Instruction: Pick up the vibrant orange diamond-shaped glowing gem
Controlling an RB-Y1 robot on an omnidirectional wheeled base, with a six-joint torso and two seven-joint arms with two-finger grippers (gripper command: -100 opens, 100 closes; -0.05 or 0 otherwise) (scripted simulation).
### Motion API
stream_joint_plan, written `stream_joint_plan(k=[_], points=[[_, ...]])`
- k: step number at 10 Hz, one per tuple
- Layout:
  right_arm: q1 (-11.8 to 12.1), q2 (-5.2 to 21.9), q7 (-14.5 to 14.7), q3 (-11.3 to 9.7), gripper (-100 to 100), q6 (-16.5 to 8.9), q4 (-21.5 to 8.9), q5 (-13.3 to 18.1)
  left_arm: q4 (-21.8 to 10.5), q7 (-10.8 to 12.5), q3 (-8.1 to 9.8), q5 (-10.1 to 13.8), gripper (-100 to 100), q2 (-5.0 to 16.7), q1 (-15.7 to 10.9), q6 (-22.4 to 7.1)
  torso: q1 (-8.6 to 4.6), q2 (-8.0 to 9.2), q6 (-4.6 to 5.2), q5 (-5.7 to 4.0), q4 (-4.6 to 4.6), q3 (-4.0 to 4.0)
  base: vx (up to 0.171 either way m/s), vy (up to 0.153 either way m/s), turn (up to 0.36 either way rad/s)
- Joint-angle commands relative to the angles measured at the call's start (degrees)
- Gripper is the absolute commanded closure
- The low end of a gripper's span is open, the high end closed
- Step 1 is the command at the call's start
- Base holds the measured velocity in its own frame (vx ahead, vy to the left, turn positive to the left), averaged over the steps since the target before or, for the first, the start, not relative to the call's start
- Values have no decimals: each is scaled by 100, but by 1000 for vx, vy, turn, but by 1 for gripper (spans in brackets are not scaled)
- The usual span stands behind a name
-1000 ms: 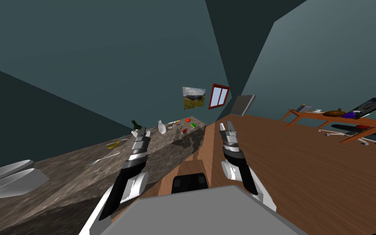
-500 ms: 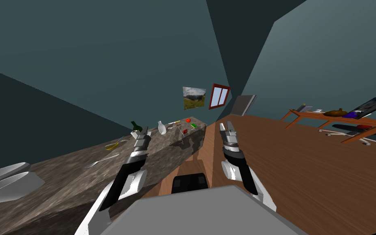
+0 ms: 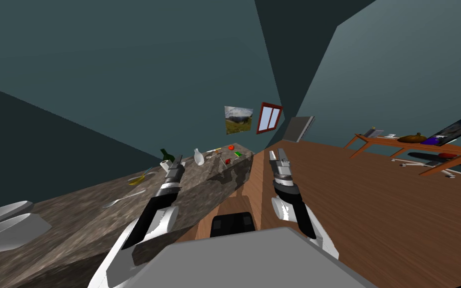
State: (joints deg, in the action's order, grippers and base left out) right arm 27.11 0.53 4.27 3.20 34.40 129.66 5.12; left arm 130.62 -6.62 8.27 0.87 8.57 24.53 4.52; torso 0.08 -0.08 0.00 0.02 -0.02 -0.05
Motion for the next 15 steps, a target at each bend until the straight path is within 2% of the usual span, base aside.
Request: stream_joint_plan(k=[1, 2, 7, 8, 9, 10, 11, 12, 13, 14, 15], points=[[0, 0, 0, 0, 0, 0, 0, 0, -37, 63, 100, 39, -100, 60, -77, -286, 0, 0, 0, 0, 0, 0, 23, 21, -2], [0, 0, 0, 0, 0, 0, 0, 0, -37, 63, 100, 39, -100, 60, -77, -341, 1, -1, 0, 0, 0, 0, 20, 23, -1], [0, 0, 0, 0, 0, 0, 0, 0, -64, 212, 346, 126, -100, 162, -318, -1139, 1, -2, 0, 0, 0, -1, 26, 25, -3], [0, 0, 0, 0, 0, 0, 0, 0, -64, 212, 346, 126, -100, 162, -318, -1304, 1, -2, 0, 0, 0, -1, 23, 15, -4], [0, 0, 0, 0, 0, 0, 0, 0, -73, 265, 430, 159, -100, 192, -401, -1476, -2, -1, 0, 0, 0, -1, 29, 16, -7], [0, 0, 0, 0, 0, 0, 0, 0, -73, 265, 430, 159, -100, 192, -401, -1641, -1, -3, 0, 0, -1, -2, 27, 14, -5], [0, 0, 0, 0, 0, 0, 0, 0, -84, 320, 514, 196, -100, 222, -485, -1805, -2, -2, 0, 0, -1, -1, 32, 9, -10], [0, 0, 0, 0, 0, 0, 0, 0, -84, 320, 514, 196, -100, 222, -485, -1974, -3, -4, 0, -1, -1, -2, 29, 7, -4], [0, 0, 0, 0, 0, 0, 0, 0, -97, 378, 596, 237, -100, 251, -569, -2147, -5, -3, 0, -1, -1, -2, 34, 4, -17], [0, 0, 0, 0, 0, 0, 0, 0, -97, 378, 596, 237, -100, 251, -569, -2310, -6, -5, 0, -1, -1, -3, 29, 1, -4], [0, 0, 0, 0, 0, 0, 0, 0, -97, 378, 596, 237, -100, 251, -569, -2344, -7, -4, 0, -1, -1, -2, 11, -2, 3]])
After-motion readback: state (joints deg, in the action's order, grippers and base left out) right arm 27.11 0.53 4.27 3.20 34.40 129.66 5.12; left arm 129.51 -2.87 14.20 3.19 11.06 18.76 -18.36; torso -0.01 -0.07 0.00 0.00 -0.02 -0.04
